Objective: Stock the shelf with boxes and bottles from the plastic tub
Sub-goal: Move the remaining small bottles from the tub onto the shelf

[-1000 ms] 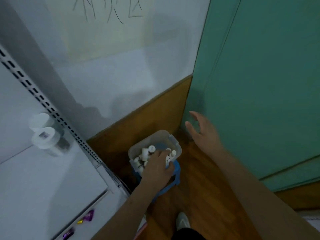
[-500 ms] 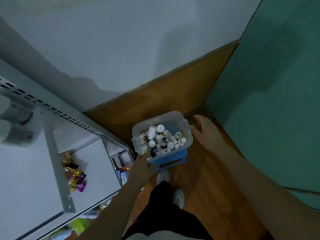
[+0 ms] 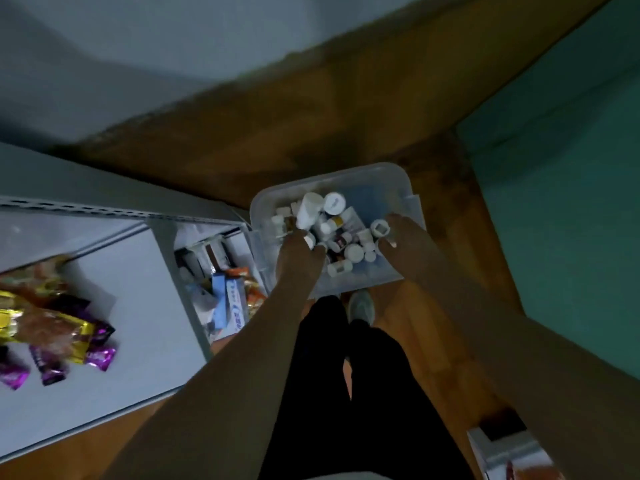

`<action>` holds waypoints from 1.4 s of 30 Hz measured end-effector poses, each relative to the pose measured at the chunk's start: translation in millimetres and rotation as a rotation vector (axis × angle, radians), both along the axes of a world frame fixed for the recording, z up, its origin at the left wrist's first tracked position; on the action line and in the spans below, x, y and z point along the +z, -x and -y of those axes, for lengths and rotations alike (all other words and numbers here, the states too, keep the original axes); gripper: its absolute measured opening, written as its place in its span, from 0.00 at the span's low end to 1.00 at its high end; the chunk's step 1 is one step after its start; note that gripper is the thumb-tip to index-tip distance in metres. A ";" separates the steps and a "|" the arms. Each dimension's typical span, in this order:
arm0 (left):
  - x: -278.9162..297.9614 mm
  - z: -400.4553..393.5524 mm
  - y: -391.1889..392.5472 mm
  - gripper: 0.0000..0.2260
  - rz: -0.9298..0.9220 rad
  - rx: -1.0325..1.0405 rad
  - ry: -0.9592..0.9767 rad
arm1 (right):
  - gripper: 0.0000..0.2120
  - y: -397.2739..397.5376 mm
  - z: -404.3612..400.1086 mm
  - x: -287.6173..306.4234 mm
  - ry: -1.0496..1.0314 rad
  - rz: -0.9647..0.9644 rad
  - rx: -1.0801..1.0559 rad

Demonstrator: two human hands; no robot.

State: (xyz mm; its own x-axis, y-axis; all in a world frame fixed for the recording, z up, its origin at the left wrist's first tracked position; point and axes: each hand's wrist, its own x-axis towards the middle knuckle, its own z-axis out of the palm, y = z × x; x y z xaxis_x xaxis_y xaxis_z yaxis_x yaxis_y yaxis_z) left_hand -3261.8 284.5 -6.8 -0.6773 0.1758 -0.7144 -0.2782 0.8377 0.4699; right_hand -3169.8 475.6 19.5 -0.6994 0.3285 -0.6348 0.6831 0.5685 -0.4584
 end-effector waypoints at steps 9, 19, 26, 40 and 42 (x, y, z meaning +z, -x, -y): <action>-92.1 -11.4 34.3 0.27 -0.147 -0.056 0.056 | 0.27 38.7 -15.1 -110.2 -0.116 0.012 0.223; -133.0 -25.0 39.1 0.26 -0.288 0.036 -0.034 | 0.18 74.0 -12.5 -171.0 0.030 0.141 0.334; -84.7 -18.0 35.2 0.24 -0.204 0.131 -0.085 | 0.18 66.7 -19.7 -134.5 0.067 0.042 0.265; 141.0 -3.7 -13.3 0.21 -0.020 0.654 -0.414 | 0.19 47.7 -15.5 96.8 0.493 -0.277 -0.243; 172.7 -0.7 -22.2 0.18 -0.053 0.704 -0.465 | 0.21 48.4 -7.1 129.6 0.550 -0.314 -0.277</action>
